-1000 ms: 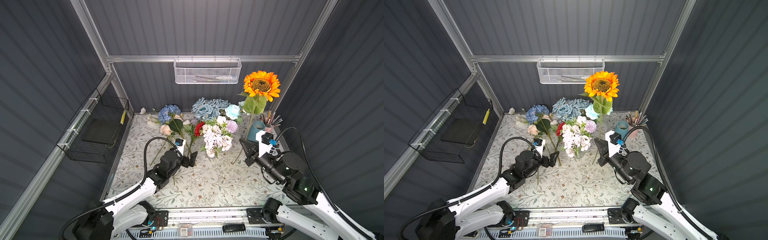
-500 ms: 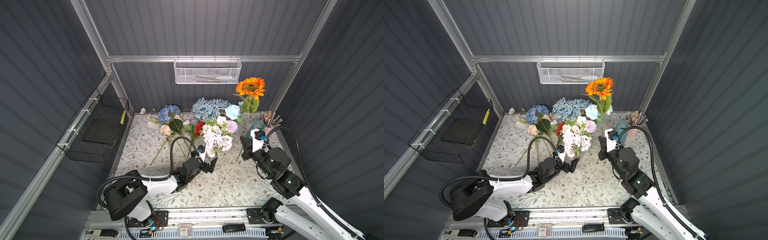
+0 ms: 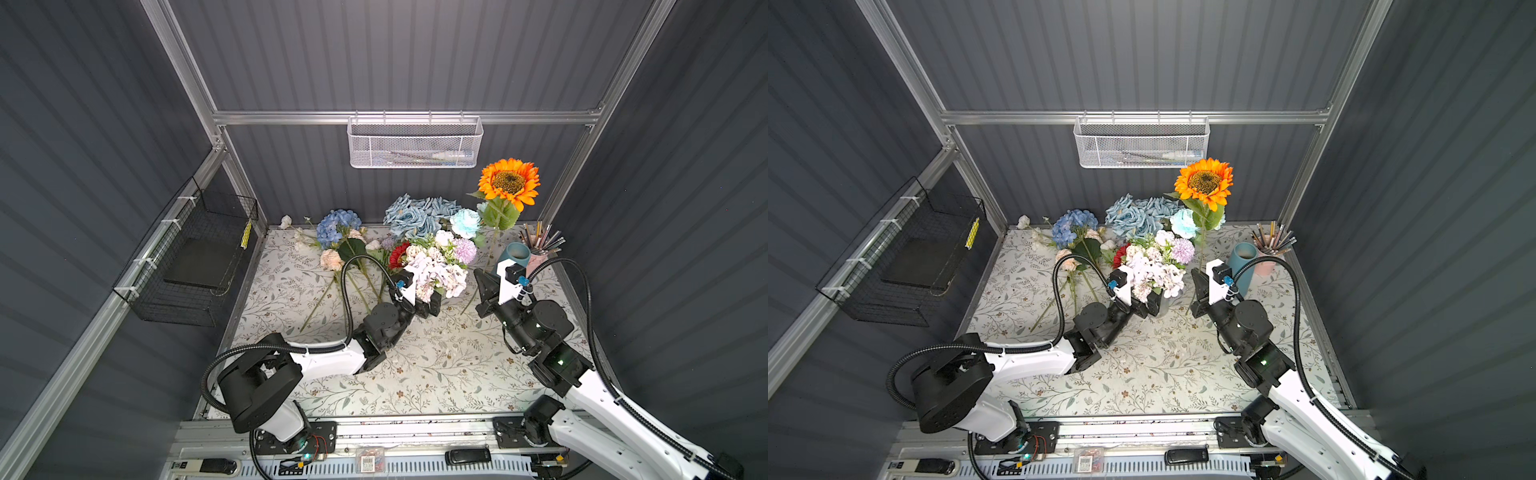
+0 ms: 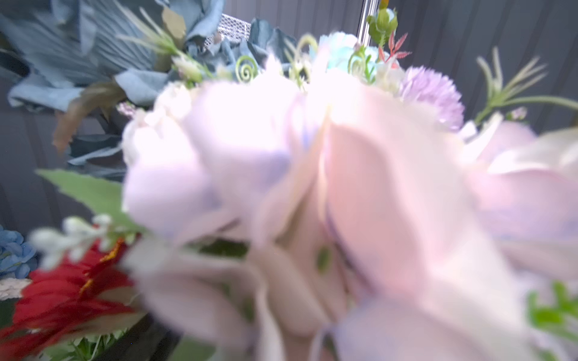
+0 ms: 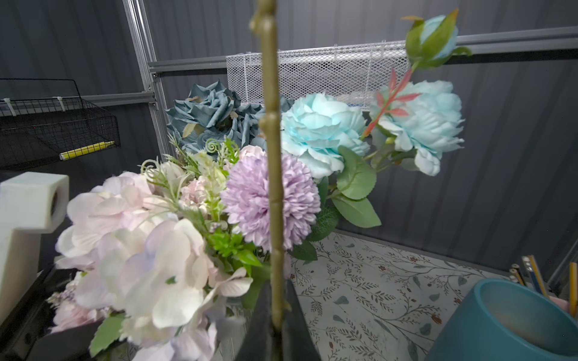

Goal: Arrange flowers in a vase
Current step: Gather the flowers for the vase.

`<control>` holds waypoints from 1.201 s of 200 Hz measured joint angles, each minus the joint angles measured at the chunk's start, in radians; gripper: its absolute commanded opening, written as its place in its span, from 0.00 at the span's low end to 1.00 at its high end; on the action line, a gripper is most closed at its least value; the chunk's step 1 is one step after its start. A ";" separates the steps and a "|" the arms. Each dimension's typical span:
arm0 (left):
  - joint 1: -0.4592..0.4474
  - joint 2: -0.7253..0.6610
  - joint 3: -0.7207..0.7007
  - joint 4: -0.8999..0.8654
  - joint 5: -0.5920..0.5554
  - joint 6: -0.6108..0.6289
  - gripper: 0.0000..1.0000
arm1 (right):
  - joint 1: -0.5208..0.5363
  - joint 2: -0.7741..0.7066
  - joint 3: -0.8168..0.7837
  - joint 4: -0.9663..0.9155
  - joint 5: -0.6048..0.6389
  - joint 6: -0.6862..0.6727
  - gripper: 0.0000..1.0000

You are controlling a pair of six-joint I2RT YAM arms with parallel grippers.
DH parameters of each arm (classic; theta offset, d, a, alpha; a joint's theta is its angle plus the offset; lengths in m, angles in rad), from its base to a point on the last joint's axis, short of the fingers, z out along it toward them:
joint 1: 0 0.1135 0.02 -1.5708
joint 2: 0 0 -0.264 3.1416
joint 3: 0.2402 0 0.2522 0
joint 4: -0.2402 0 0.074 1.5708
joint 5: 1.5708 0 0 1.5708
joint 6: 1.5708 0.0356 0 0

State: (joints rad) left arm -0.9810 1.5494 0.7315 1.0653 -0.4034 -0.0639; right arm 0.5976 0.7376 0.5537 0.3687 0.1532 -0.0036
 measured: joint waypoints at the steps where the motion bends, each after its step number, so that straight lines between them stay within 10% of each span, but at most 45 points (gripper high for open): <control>1: 0.001 0.001 0.001 0.002 -0.001 0.002 1.00 | 0.000 0.000 -0.001 0.003 0.000 -0.001 0.00; 240: 0.121 -0.082 -0.067 0.125 -0.112 0.053 1.00 | 0.024 0.480 -0.020 0.951 -0.106 -0.049 0.00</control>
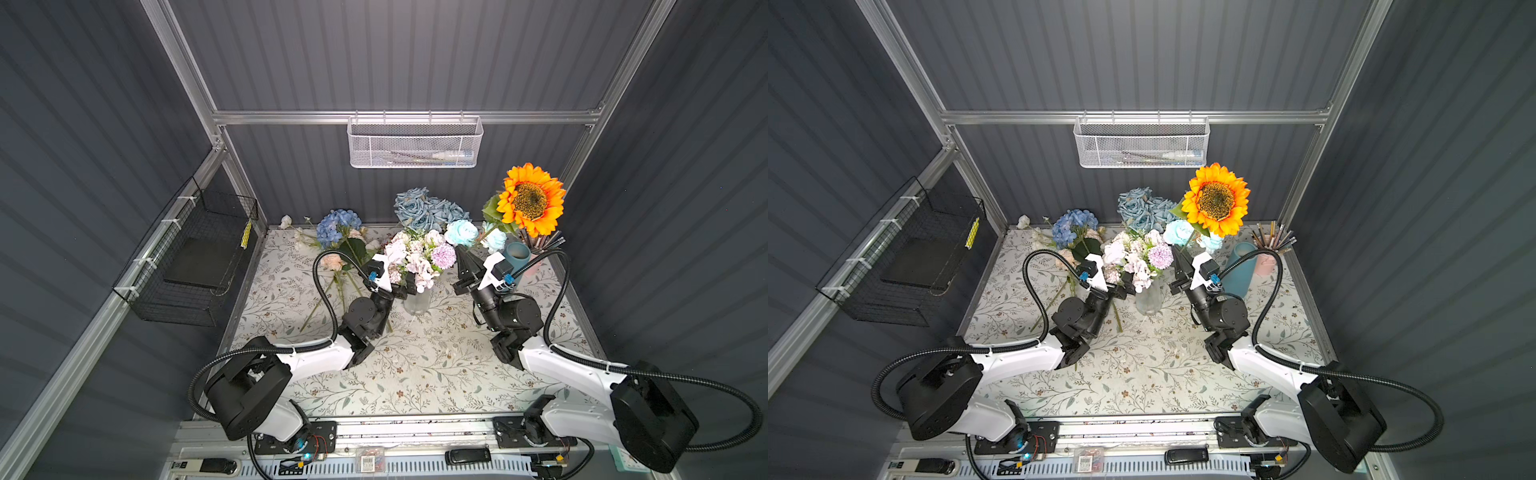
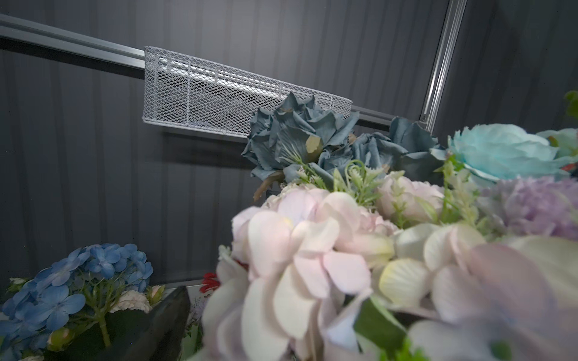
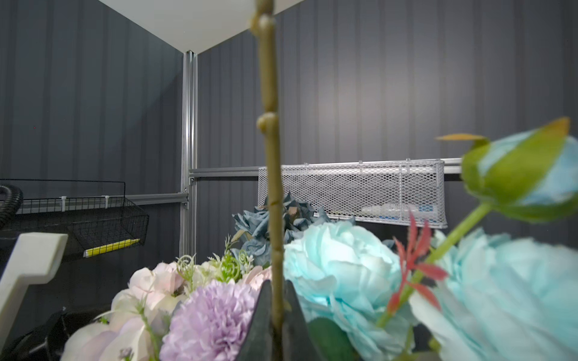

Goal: Arrange flowers in a vase
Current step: Gather the flowers for the vase, then place the flower in the vase.

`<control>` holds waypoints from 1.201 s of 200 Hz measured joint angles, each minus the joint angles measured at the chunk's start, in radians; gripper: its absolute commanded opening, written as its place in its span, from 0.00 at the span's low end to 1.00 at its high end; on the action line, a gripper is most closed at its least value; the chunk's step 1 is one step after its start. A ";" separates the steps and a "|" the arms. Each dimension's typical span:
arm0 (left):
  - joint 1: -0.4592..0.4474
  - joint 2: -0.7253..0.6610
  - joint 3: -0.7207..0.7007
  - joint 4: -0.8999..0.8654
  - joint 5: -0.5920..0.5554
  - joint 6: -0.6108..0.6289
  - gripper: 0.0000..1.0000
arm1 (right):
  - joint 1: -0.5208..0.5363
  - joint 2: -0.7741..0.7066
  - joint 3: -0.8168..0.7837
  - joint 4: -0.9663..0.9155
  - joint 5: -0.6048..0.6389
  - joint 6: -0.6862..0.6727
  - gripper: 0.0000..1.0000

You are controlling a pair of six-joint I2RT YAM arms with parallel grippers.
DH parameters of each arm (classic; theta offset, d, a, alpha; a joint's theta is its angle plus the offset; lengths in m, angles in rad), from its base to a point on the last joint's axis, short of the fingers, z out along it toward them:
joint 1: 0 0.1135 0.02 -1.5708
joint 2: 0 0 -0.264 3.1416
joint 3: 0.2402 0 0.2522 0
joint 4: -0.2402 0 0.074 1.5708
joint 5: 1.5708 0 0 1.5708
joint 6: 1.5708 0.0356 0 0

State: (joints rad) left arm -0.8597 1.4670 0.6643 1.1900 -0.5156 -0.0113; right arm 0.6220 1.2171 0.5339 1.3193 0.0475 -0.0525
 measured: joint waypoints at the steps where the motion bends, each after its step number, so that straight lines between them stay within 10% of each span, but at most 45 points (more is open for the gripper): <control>1: 0.000 -0.001 0.000 0.000 0.000 0.000 1.00 | 0.001 -0.001 0.001 0.000 0.000 0.000 0.00; 240: 0.018 -0.042 -0.019 -0.023 -0.005 -0.026 1.00 | 0.036 0.272 0.026 0.041 0.012 0.033 0.01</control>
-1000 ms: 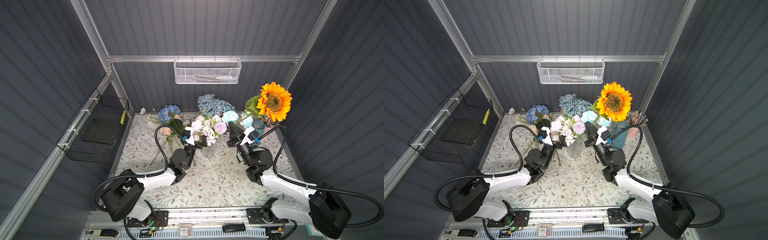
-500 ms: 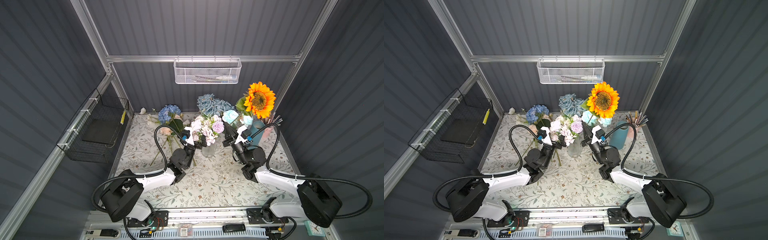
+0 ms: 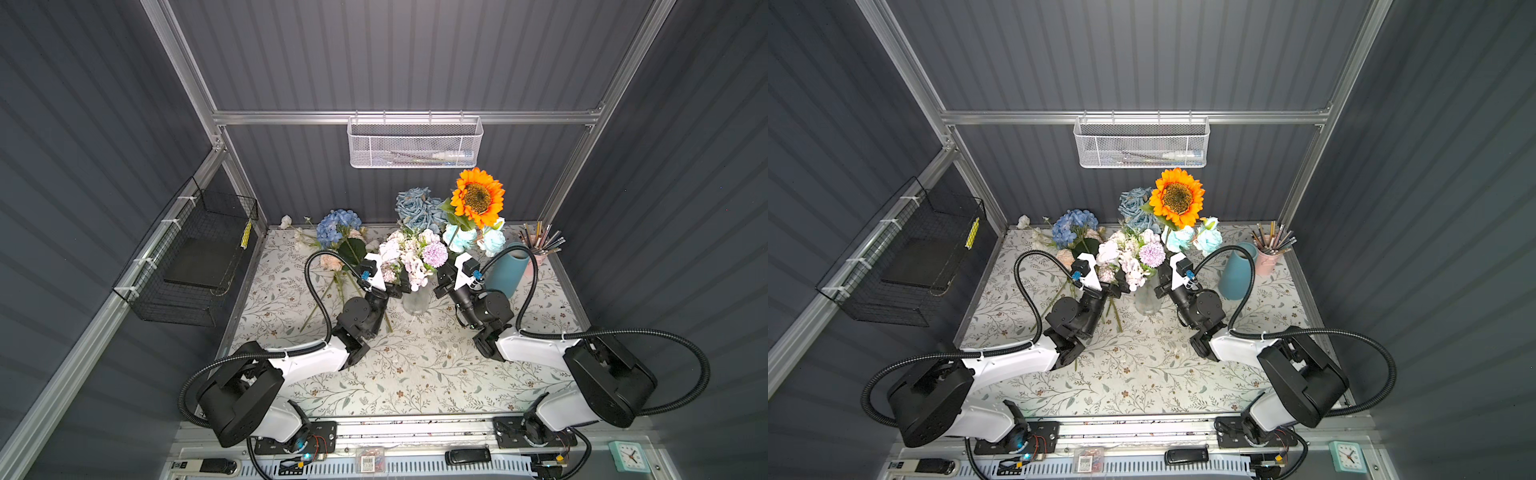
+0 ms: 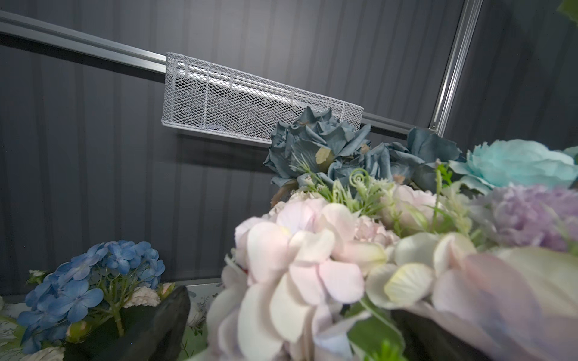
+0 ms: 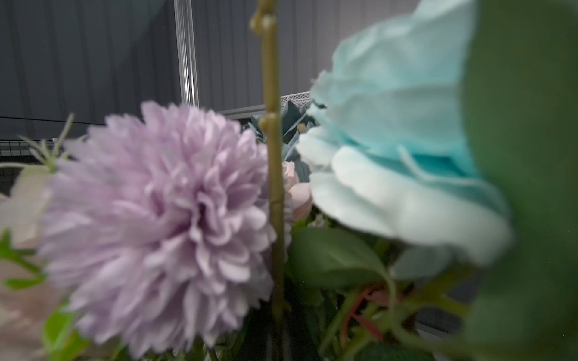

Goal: Arrange flowers in a vase
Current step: Place the flower in the vase.

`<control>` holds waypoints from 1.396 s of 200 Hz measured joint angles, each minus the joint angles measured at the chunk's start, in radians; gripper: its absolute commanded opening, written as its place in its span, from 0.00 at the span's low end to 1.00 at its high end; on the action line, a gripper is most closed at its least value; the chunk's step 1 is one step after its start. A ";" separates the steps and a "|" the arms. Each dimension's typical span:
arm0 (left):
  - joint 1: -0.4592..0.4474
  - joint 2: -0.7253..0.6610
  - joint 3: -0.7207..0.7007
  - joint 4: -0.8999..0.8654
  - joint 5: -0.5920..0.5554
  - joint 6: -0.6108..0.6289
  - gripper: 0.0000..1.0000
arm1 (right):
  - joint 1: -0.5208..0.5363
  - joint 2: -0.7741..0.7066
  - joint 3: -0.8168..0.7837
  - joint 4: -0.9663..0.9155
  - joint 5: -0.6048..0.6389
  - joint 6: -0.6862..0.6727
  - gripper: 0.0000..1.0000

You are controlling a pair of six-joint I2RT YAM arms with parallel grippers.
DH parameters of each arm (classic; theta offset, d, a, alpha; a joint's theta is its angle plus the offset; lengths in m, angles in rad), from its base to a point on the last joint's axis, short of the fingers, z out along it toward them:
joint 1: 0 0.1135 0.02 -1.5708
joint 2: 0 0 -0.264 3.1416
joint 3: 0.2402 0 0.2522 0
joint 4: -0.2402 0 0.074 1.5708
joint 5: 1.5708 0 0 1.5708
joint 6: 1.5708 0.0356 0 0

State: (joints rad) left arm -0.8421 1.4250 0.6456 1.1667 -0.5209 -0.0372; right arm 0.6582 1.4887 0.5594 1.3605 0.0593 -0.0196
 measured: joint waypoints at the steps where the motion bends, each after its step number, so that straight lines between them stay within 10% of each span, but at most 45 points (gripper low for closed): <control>1: 0.000 0.000 0.000 0.000 0.000 0.000 1.00 | 0.000 0.000 0.000 0.000 0.000 0.000 0.01; 52: 0.000 -0.001 -0.001 0.000 0.000 -0.008 1.00 | 0.006 -0.001 0.000 -0.021 0.009 -0.007 0.13; 79: 0.000 -0.001 -0.002 0.000 0.000 -0.011 1.00 | 0.006 -0.036 -0.010 -0.068 0.013 -0.013 0.45; 152: 0.000 -0.002 -0.002 -0.007 0.000 -0.019 1.00 | 0.006 -0.262 -0.088 -0.245 0.015 -0.035 0.56; 222: 0.000 -0.003 -0.002 -0.021 0.000 -0.019 1.00 | 0.006 -0.476 -0.093 -0.391 0.017 -0.071 0.44; 279: 0.000 -0.006 -0.002 -0.025 0.001 -0.020 1.00 | 0.006 -0.437 -0.079 -0.381 0.014 -0.097 0.07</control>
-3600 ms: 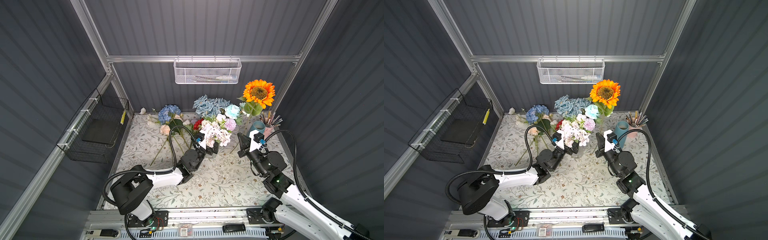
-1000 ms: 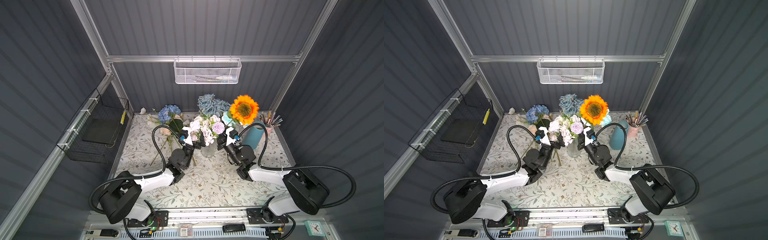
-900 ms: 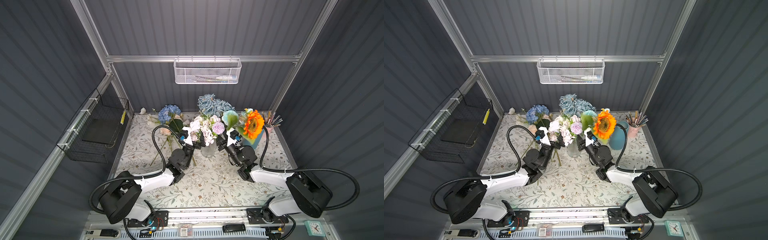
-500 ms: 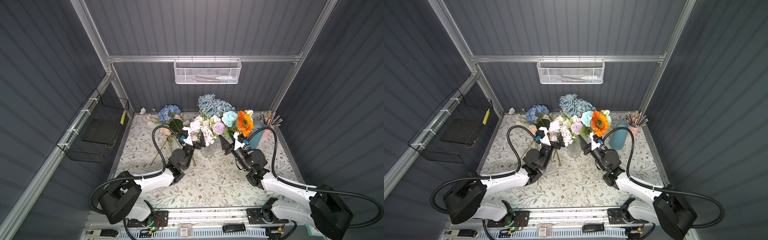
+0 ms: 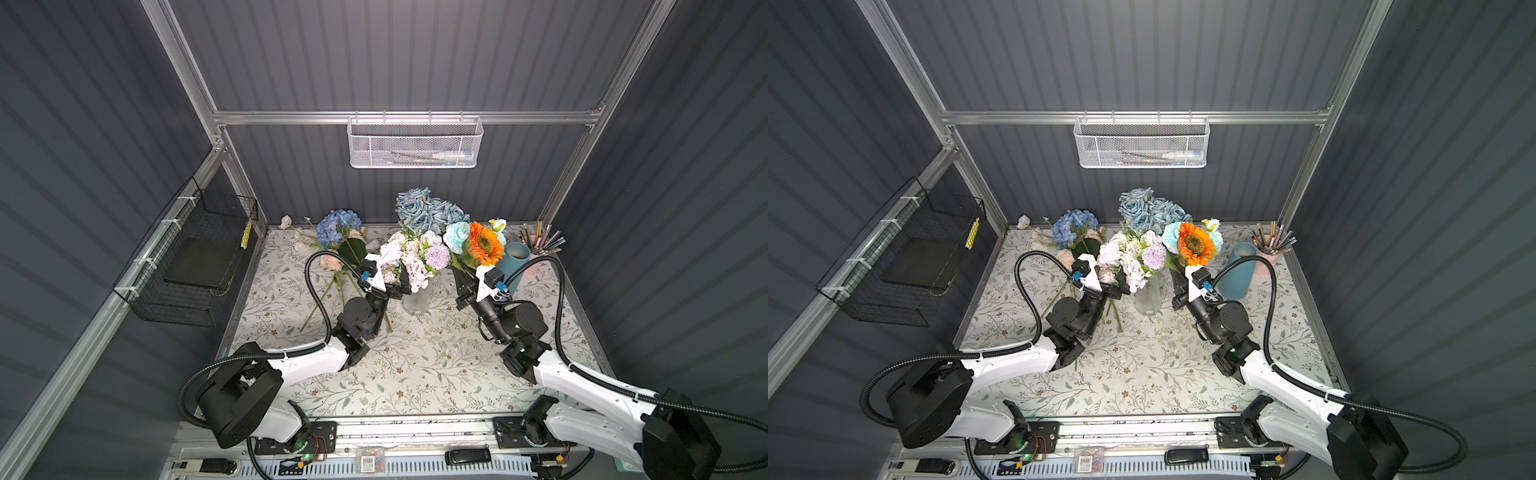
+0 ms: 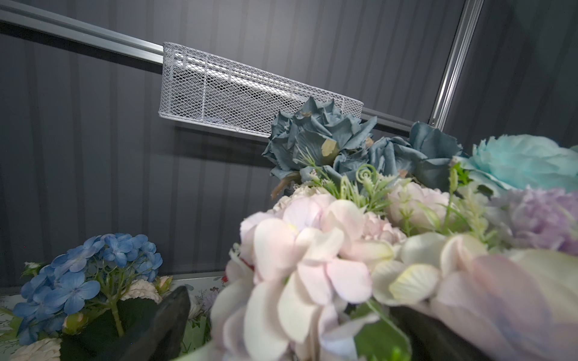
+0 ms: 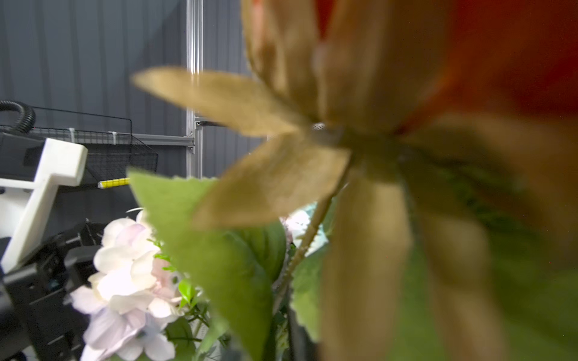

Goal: Arrange flowers in a vase
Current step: Place the flower in the vase.

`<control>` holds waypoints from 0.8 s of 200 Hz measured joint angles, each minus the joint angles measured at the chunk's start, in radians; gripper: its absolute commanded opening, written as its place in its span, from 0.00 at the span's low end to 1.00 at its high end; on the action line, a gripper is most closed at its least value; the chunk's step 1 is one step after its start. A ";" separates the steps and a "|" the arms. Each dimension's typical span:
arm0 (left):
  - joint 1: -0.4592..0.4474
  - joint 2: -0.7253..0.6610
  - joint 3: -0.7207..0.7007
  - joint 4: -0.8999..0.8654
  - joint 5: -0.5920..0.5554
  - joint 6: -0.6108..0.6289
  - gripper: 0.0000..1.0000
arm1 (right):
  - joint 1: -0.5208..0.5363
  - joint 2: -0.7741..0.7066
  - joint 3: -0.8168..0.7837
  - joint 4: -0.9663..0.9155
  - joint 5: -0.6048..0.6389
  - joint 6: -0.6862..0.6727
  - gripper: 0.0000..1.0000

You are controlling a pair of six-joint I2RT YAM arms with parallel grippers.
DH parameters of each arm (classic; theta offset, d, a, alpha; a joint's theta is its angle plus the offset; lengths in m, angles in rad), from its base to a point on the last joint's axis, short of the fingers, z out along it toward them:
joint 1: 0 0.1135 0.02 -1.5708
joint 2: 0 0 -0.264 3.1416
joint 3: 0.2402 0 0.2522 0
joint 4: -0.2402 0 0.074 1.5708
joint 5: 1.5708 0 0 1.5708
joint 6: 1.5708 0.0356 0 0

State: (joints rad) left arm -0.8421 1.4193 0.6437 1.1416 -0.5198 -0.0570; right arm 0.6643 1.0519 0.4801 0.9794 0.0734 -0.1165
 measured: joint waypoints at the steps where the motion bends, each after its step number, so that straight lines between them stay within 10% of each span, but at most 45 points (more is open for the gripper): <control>1: 0.000 0.000 0.000 0.000 0.000 0.000 1.00 | 0.000 0.001 0.000 0.000 0.000 -0.002 0.07; 129: 0.000 -0.018 -0.001 -0.016 -0.001 -0.007 1.00 | -0.001 0.216 0.026 0.137 -0.022 0.047 0.00; 160: 0.000 -0.021 -0.005 -0.020 0.000 -0.007 1.00 | -0.001 0.213 0.025 0.133 -0.022 0.064 0.41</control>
State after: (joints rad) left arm -0.8421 1.3983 0.6388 1.1213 -0.5201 -0.0639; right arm 0.6636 1.2652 0.5053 1.1126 0.0517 -0.0528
